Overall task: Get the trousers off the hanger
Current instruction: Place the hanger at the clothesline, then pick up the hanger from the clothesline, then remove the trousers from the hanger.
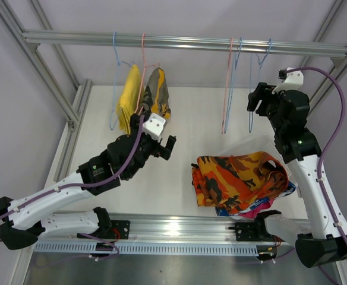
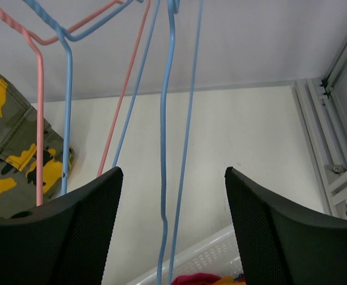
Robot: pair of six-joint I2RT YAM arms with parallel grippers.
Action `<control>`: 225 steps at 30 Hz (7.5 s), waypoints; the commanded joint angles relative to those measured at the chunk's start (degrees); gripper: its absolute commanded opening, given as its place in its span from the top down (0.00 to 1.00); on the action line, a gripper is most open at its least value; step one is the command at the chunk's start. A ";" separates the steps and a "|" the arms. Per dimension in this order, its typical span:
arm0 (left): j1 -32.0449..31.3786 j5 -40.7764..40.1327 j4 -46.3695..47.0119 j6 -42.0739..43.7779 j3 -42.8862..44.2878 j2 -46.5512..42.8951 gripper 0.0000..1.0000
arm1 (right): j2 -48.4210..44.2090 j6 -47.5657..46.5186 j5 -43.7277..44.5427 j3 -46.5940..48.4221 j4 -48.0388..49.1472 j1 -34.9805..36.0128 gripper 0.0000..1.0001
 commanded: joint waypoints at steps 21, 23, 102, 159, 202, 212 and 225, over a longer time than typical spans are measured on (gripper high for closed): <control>4.84 -1.70 2.81 0.28 -0.25 -4.59 0.01 | 0.14 -25.66 44.28 8.21 -3.50 15.45 0.15; 5.89 -1.61 2.73 -0.16 -0.25 -4.59 0.01 | 1.11 -28.94 49.74 7.85 -2.08 16.94 0.14; 47.30 77.40 27.06 -49.11 11.00 17.82 0.45 | -14.10 -9.00 34.29 3.55 -20.88 29.69 0.09; 40.63 49.47 11.08 -47.54 17.34 -2.38 0.99 | 9.72 -13.14 33.67 31.24 -18.78 54.91 0.01; 18.38 10.69 8.00 -36.19 -12.03 -17.51 0.99 | 29.58 0.14 18.74 7.76 7.06 57.04 0.01; 18.38 11.57 8.26 -36.19 -12.38 -17.95 0.99 | 33.36 -1.18 14.61 11.28 8.38 52.11 0.01; 18.38 11.13 8.35 -35.67 -12.47 -17.95 0.99 | 33.28 0.75 9.77 8.99 13.75 51.14 0.05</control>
